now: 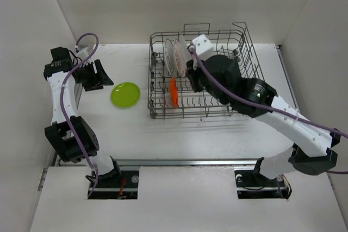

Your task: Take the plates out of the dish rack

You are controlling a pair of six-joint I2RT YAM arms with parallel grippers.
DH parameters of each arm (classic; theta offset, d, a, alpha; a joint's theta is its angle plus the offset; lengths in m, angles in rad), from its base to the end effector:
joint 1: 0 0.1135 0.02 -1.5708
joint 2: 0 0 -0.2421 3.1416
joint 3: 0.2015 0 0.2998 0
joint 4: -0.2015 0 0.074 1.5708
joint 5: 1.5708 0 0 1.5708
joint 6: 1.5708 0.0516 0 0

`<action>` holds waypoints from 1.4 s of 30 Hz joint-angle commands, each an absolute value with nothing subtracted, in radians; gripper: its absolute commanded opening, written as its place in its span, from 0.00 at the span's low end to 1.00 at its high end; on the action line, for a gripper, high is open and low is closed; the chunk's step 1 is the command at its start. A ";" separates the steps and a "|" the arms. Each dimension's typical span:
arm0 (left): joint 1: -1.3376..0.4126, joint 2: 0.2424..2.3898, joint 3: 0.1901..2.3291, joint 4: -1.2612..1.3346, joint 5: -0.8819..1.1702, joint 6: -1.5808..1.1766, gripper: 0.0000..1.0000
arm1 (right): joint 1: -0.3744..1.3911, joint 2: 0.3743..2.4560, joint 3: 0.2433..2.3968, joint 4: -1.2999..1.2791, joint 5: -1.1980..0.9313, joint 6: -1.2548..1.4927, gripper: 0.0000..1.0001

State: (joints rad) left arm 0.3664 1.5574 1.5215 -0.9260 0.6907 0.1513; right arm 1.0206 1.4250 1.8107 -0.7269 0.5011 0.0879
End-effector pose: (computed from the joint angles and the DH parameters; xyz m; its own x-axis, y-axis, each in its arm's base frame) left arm 0.3642 0.1046 0.3117 -0.7474 -0.1624 -0.6442 0.1788 0.8848 -0.4304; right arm 0.2025 0.2827 0.4792 -0.2191 -0.2100 -0.9528 -0.4936 0.8662 -0.0774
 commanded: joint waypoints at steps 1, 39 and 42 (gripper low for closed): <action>0.367 1.511 1.589 -0.977 0.704 0.164 0.56 | 1.149 1.448 1.830 -0.797 0.406 -0.047 0.00; 0.367 1.445 1.597 -1.026 0.683 0.202 0.59 | 1.483 2.209 1.901 -1.283 0.637 0.577 0.29; 0.367 1.445 1.597 -1.026 0.683 0.202 0.59 | 1.483 2.175 1.859 -1.226 0.600 0.566 0.45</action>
